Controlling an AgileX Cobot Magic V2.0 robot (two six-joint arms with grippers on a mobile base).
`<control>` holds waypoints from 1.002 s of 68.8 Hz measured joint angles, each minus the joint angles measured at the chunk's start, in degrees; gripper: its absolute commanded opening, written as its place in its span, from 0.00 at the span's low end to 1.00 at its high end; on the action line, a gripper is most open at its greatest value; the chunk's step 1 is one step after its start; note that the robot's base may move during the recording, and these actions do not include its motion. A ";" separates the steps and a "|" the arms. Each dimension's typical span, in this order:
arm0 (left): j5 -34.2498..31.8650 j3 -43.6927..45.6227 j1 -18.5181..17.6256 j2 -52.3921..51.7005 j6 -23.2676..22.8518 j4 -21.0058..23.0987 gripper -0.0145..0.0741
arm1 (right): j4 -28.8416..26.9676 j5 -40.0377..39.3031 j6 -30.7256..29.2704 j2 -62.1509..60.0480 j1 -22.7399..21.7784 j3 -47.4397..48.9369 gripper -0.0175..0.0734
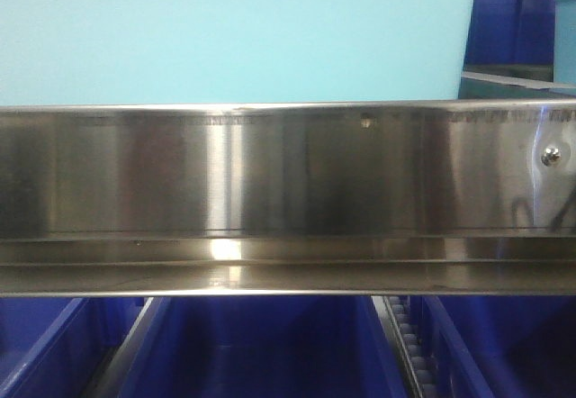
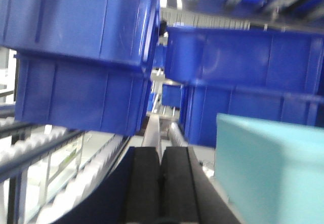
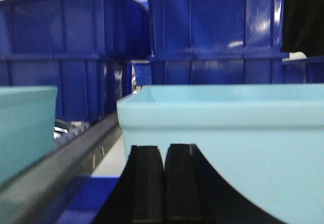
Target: Move two blue bins to right shelf middle
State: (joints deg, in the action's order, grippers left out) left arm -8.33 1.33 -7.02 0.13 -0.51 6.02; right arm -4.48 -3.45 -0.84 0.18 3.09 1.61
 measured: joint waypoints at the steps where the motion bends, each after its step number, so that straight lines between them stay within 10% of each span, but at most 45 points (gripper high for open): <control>1: 0.23 0.59 0.00 0.00 0.00 0.14 0.04 | 0.00 0.35 0.36 -0.03 0.00 0.69 0.01; 16: 14.43 19.03 0.00 1.62 0.00 0.18 0.34 | -0.10 12.67 1.16 0.21 0.00 18.28 0.13; 34: 32.83 36.61 0.00 11.66 0.00 -2.20 0.76 | -0.10 20.38 1.43 8.28 0.00 30.53 0.82; 46: 40.61 42.66 -1.67 19.40 0.10 -2.31 0.84 | -0.52 26.15 1.43 14.41 0.00 34.92 0.81; 69: 52.61 54.96 -16.00 40.02 1.67 -2.31 0.84 | -13.14 37.47 -10.50 34.64 6.95 51.06 0.81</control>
State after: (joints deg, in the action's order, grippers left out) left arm 44.28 56.29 -23.02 40.15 1.16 3.70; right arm -17.62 34.02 -11.34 34.82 10.04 52.67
